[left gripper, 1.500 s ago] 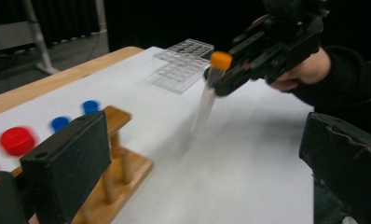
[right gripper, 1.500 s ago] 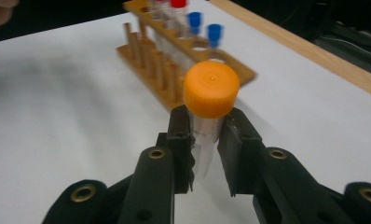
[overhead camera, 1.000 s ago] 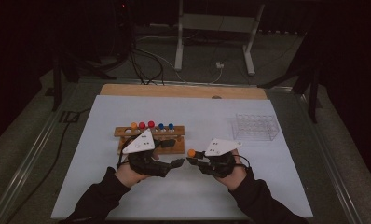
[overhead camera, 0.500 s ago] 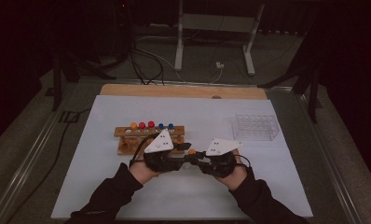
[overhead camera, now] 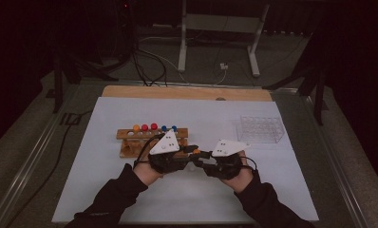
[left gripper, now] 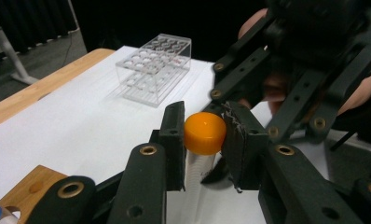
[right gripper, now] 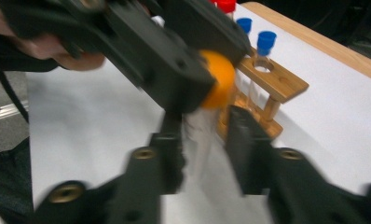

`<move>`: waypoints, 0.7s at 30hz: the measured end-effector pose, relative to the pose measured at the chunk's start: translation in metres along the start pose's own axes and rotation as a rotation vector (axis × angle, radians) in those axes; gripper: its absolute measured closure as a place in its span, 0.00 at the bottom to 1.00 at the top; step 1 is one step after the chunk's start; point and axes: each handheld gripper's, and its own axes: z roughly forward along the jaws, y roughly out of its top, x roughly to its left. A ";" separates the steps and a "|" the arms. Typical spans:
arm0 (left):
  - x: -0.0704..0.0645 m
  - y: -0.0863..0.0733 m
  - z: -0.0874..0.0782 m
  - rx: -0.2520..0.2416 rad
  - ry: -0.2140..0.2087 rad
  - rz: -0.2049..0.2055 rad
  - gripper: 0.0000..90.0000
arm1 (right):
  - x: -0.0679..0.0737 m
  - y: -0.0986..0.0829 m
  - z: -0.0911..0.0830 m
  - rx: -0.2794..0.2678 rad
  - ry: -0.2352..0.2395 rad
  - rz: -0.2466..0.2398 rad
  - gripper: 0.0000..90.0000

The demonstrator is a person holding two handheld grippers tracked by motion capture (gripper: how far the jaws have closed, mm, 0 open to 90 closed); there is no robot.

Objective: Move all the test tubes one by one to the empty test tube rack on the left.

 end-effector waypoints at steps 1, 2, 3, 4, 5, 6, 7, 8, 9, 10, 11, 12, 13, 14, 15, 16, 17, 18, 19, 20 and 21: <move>0.001 0.001 -0.002 0.000 0.007 0.003 0.79 | 0.000 -0.001 -0.001 -0.004 -0.009 0.007 0.60; 0.002 0.002 -0.005 -0.004 0.011 0.004 0.79 | -0.001 -0.001 -0.002 -0.009 -0.021 0.017 0.54; 0.004 0.003 -0.008 -0.008 0.017 0.001 0.79 | -0.002 -0.002 -0.002 -0.014 -0.030 0.031 0.46; 0.005 0.004 -0.012 -0.007 0.027 0.003 0.79 | -0.004 -0.002 -0.004 -0.021 -0.033 0.046 0.42; 0.007 0.004 -0.016 -0.009 0.036 0.002 0.79 | -0.005 -0.003 -0.005 -0.028 -0.039 0.055 0.38; 0.009 0.005 -0.021 -0.015 0.044 -0.002 0.79 | -0.007 -0.003 -0.007 -0.036 -0.048 0.062 0.32; 0.012 0.005 -0.026 -0.016 0.060 -0.005 0.79 | -0.008 -0.004 -0.009 -0.042 -0.054 0.067 0.29; 0.015 0.006 -0.033 -0.020 0.079 -0.008 0.79 | -0.009 -0.004 -0.011 -0.050 -0.064 0.068 0.25; 0.017 0.006 -0.037 -0.025 0.091 -0.010 0.79 | -0.010 -0.005 -0.013 -0.055 -0.076 0.074 0.20; 0.020 0.007 -0.043 -0.028 0.108 -0.013 0.79 | -0.011 -0.005 -0.014 -0.058 -0.080 0.078 0.18; 0.022 0.008 -0.050 -0.031 0.125 -0.015 0.79 | -0.012 -0.005 -0.016 -0.064 -0.086 0.082 0.16; 0.024 0.008 -0.056 -0.037 0.142 -0.015 0.79 | -0.013 -0.005 -0.017 -0.071 -0.091 0.085 0.14; 0.026 0.008 -0.062 -0.043 0.158 -0.019 0.79 | -0.014 -0.005 -0.019 -0.075 -0.095 0.092 0.11; 0.029 0.009 -0.069 -0.046 0.174 -0.020 0.79 | -0.016 -0.005 -0.020 -0.076 -0.084 0.091 0.06; 0.031 0.009 -0.076 -0.048 0.192 -0.021 0.79 | -0.017 -0.006 -0.021 -0.079 -0.074 0.092 0.02; 0.033 0.009 -0.083 -0.051 0.209 -0.023 0.79 | -0.018 -0.006 -0.022 -0.079 -0.065 0.091 0.00; 0.036 0.009 -0.091 -0.059 0.229 -0.032 0.79 | -0.018 -0.006 -0.024 -0.085 -0.050 0.089 0.00; 0.038 0.009 -0.096 -0.061 0.242 -0.035 0.79 | -0.019 -0.007 -0.025 -0.093 -0.050 0.088 0.00; 0.041 0.008 -0.103 -0.066 0.263 -0.037 0.79 | -0.019 -0.007 -0.025 -0.090 -0.055 0.086 0.00; 0.043 0.008 -0.109 -0.072 0.279 -0.044 0.79 | -0.020 -0.007 -0.026 -0.091 -0.050 0.088 0.00; 0.046 0.007 -0.116 -0.078 0.297 -0.050 0.79 | -0.020 -0.007 -0.026 -0.096 -0.052 0.093 0.00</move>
